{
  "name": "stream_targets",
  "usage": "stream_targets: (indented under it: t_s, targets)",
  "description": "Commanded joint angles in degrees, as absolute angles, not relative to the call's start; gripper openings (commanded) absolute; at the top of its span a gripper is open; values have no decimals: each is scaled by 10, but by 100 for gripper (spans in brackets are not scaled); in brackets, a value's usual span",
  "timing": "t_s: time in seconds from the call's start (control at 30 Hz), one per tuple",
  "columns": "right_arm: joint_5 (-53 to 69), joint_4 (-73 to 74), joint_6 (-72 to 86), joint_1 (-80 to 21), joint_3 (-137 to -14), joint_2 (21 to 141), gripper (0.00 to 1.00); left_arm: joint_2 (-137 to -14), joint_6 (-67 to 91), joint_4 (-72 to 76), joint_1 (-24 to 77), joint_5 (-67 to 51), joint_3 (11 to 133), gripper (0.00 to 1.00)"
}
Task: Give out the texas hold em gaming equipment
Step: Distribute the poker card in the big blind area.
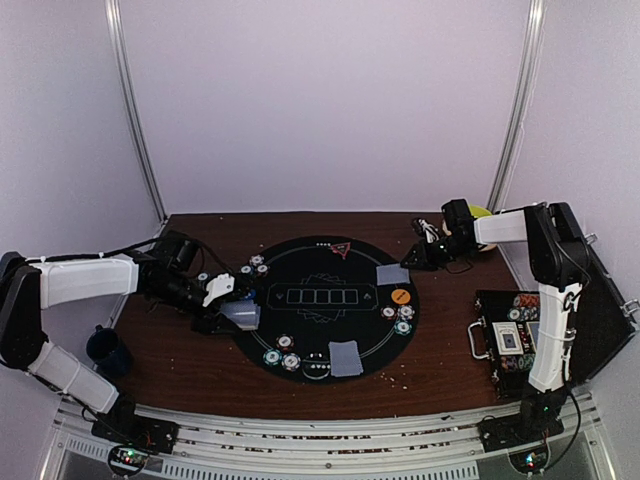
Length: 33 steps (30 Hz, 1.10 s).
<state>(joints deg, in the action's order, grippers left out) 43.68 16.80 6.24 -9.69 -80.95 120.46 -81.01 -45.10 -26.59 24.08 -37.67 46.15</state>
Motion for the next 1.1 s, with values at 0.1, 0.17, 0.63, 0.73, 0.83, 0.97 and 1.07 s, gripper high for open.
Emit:
stream_targets:
  t_s: [0.1, 0.17, 0.63, 0.73, 0.83, 0.97, 1.07]
  targets:
    - [413, 161, 69, -88, -812, 1200, 29, -808, -457, -251, 243, -385, 461, 47]
    - [407, 160, 71, -87, -814, 1200, 30, -808, -456, -250, 242, -385, 461, 47]
    - [339, 50, 142, -86, -735, 1079, 67, -809, -456, -250, 242, -385, 461, 47]
    - [333, 21, 160, -92, -703, 1030, 73, -810, -456, -250, 243, -385, 461, 47]
    - [327, -7, 169, -111, -669, 983, 77, -809, -456, -250, 242, -385, 461, 47]
    - [314, -36, 178, -151, -638, 933, 82, -808, -455, -250, 242, -385, 461, 47]
    - [300, -58, 184, -196, -619, 914, 83, -806, -455, -250, 242, -385, 461, 47]
